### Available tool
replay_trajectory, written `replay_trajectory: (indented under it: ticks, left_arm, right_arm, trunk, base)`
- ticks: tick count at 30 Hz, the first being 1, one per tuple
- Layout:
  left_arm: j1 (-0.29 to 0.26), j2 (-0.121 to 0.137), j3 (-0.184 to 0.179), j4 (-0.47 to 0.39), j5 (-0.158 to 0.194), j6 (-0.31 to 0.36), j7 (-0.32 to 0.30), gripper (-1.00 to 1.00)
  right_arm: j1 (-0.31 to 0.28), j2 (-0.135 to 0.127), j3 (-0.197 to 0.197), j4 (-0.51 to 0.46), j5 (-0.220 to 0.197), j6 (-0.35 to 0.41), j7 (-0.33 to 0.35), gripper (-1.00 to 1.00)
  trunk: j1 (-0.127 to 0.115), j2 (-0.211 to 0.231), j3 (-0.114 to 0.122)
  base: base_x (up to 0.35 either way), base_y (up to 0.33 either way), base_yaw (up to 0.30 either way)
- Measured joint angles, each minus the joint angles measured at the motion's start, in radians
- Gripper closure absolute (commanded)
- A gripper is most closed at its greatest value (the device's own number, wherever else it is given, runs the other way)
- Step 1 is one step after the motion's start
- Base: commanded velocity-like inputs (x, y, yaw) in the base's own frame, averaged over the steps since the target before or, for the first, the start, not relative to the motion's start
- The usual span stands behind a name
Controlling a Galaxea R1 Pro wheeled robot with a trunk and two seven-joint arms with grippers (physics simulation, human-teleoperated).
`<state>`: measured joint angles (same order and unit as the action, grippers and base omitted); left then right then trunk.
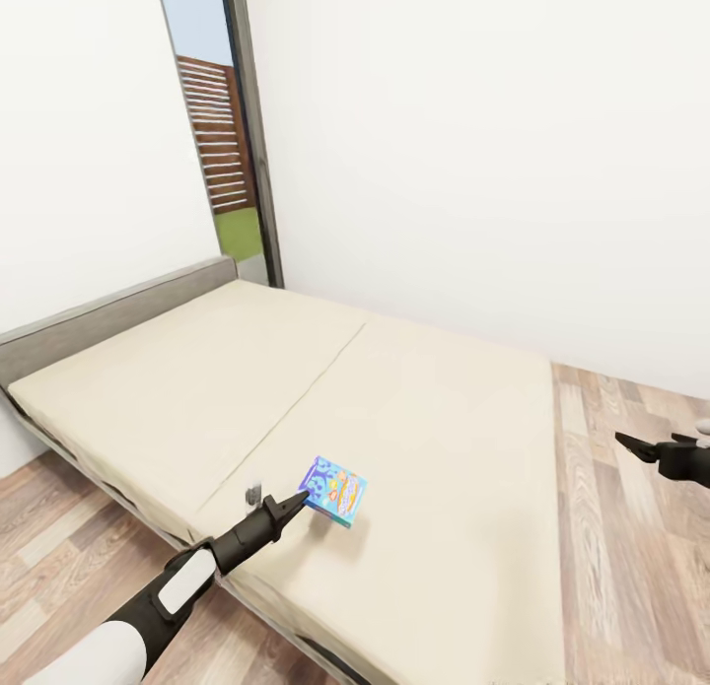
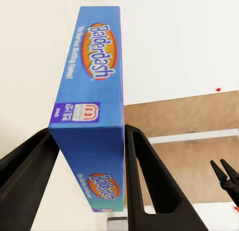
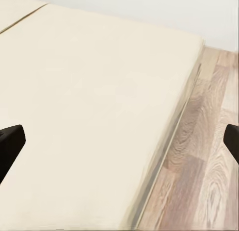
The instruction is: Put all the toys in the child's room - the three board games (two on the bed and one on the table), the two jigsaw puzzles on the table, and the tennis ball on the table - inside the toy box on the table in the child's room.
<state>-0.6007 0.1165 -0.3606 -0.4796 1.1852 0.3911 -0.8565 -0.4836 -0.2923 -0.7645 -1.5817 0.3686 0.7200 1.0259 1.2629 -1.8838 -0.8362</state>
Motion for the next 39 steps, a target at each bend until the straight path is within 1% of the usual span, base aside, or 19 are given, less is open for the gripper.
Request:
replay_trajectory:
  ticks: [22,25,29,32,33,35,36,37,38,39]
  left_arm:
    - [0.001,-0.001,-0.001,-0.001,-0.001,0.001,-0.002,1.00]
    - [0.001,0.000,-0.002,-0.027,0.000,0.007,-0.005,1.00]
    - [0.002,0.001,-0.002,-0.041,-0.001,0.018,-0.003,1.00]
    - [0.003,0.001,-0.001,-0.046,-0.001,0.022,-0.002,1.00]
    - [0.003,0.001,-0.002,-0.047,-0.001,0.023,-0.002,1.00]
    - [0.003,0.002,-0.003,-0.048,-0.002,0.024,-0.002,1.00]
    - [0.003,0.002,-0.003,-0.048,-0.002,0.024,-0.002,1.00]
    - [0.003,0.003,-0.002,-0.049,-0.002,0.024,-0.002,1.00]
    - [0.003,0.004,-0.002,-0.049,-0.003,0.024,-0.002,1.00]
    - [0.003,0.005,-0.002,-0.049,-0.003,0.023,-0.002,1.00]
  right_arm:
    - [0.005,-0.001,0.000,-0.011,-0.001,0.002,0.001,-1.00]
    - [0.005,-0.001,0.000,-0.010,0.003,0.008,0.000,-1.00]
    - [0.005,-0.001,0.001,-0.008,0.006,0.011,-0.002,-1.00]
    - [-0.001,-0.001,0.009,0.012,0.010,0.024,-0.009,-1.00]
    - [-0.002,-0.002,0.015,0.028,0.010,0.045,-0.011,-1.00]
    - [-0.001,0.000,0.036,0.035,0.010,0.058,-0.010,-1.00]
    - [0.000,0.005,0.078,0.040,0.011,0.065,-0.012,-1.00]
    - [0.000,0.008,0.108,0.047,0.012,0.068,-0.013,-1.00]
    - [0.000,0.012,0.171,0.073,0.013,0.079,-0.022,-1.00]
    - [0.000,0.014,0.208,0.091,0.015,0.083,-0.031,-1.00]
  trunk:
    - [-0.084,0.154,0.069]
    - [-0.096,0.175,0.078]
    - [-0.111,0.203,0.091]
    - [-0.123,0.224,0.100]
    - [-0.127,0.231,0.103]
    - [-0.134,0.245,0.110]
    - [-0.138,0.252,0.113]
    - [-0.142,0.259,0.116]
    - [-0.146,0.266,0.119]
    - [-0.150,0.273,0.122]
  base:
    - [0.000,0.000,-0.289]
    - [0.000,0.000,-0.293]
    - [0.000,0.000,-0.293]
    - [0.000,0.000,-0.293]
    - [0.000,0.000,-0.293]
    - [0.000,0.000,-0.293]
    - [0.000,0.000,-0.293]
    - [0.000,0.000,-0.293]
    - [0.000,0.000,-0.293]
    - [0.000,0.000,-0.293]
